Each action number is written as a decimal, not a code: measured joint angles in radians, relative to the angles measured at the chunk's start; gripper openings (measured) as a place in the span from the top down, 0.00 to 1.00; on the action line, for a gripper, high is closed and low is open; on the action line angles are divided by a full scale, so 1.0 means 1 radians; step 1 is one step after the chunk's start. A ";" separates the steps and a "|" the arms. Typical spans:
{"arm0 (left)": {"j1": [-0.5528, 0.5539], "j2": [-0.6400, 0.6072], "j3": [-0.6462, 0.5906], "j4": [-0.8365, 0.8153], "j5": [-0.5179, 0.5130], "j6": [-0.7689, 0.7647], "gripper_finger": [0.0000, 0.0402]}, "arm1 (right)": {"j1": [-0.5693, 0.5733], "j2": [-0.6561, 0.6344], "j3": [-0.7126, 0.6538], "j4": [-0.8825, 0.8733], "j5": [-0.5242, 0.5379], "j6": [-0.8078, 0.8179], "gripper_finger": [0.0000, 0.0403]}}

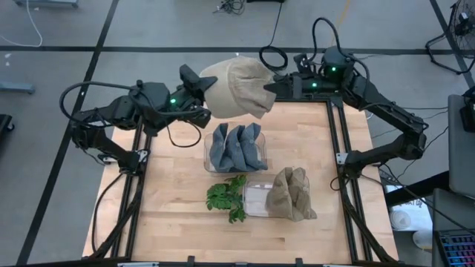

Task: Pick & Place hat
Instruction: Put the brown cap into the bottom transparent bin, then return to Home Position

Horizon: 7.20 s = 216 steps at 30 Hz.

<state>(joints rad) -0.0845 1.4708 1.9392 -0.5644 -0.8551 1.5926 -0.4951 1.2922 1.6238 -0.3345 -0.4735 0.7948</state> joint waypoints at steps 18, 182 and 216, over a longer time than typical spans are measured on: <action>0.000 0.000 0.000 -0.016 -0.040 -0.133 0.90 | 0.033 -0.080 0.000 0.107 0.025 -0.002 0.98; 0.248 -0.420 -0.026 -0.936 0.631 -2.083 0.50 | 1.066 -0.094 -0.534 -0.011 1.128 -0.390 0.18; 0.247 -1.051 -0.696 -0.444 0.996 -1.702 0.20 | 1.086 -0.815 -1.244 0.512 0.992 -0.658 0.10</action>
<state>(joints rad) 0.1623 0.4202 1.2429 -1.0082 0.1410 -0.1093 0.5911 0.4777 0.3798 0.1772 0.5188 0.1370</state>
